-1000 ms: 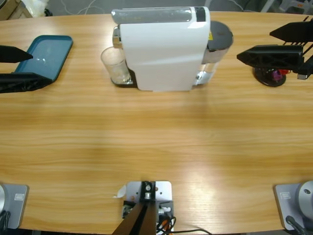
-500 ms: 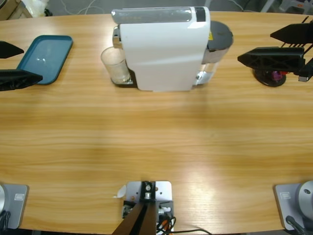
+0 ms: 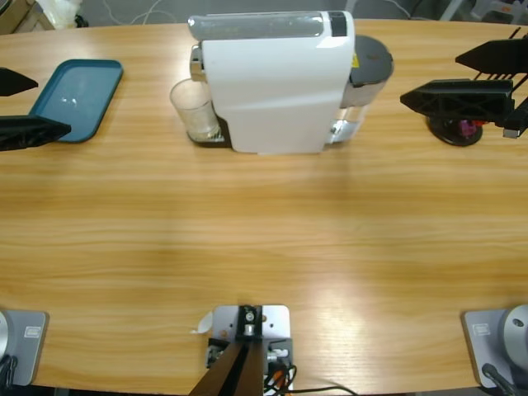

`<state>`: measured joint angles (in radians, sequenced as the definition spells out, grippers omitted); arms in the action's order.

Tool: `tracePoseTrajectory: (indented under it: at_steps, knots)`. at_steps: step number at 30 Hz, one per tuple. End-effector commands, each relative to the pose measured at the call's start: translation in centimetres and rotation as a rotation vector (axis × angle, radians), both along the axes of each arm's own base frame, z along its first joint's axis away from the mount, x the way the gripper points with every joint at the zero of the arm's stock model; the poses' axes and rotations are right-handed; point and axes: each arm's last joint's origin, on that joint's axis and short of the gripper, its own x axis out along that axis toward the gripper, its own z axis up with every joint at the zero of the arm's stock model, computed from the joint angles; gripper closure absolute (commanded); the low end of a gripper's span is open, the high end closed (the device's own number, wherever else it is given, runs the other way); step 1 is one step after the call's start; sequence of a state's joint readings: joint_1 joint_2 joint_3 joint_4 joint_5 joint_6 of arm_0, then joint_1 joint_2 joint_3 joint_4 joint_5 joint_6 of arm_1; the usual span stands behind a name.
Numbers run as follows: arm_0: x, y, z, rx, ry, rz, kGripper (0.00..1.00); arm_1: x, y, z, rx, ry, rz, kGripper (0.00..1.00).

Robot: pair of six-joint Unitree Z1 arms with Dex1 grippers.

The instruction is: Pour coffee

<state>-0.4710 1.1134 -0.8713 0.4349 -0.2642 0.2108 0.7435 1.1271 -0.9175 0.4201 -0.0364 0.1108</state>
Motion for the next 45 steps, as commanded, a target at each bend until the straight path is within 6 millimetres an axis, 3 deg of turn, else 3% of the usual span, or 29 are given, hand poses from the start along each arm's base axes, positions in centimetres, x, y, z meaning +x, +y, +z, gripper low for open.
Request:
tracePoseTrajectory:
  at_steps: [1,20,45]
  knots:
    - [1.0,-0.2,-1.5,0.016,0.024,0.000,0.000,-0.2,0.1,-0.8,-0.021,0.025,0.011,0.000]
    - [1.1,-0.3,-2.6,0.032,-0.025,-0.084,0.000,-0.7,-0.1,-0.5,-0.016,0.018,0.020,0.000]
    - [1.3,-0.1,-3.6,0.036,-0.027,-0.066,0.000,-0.4,0.2,-0.9,-0.018,0.034,0.020,0.000]
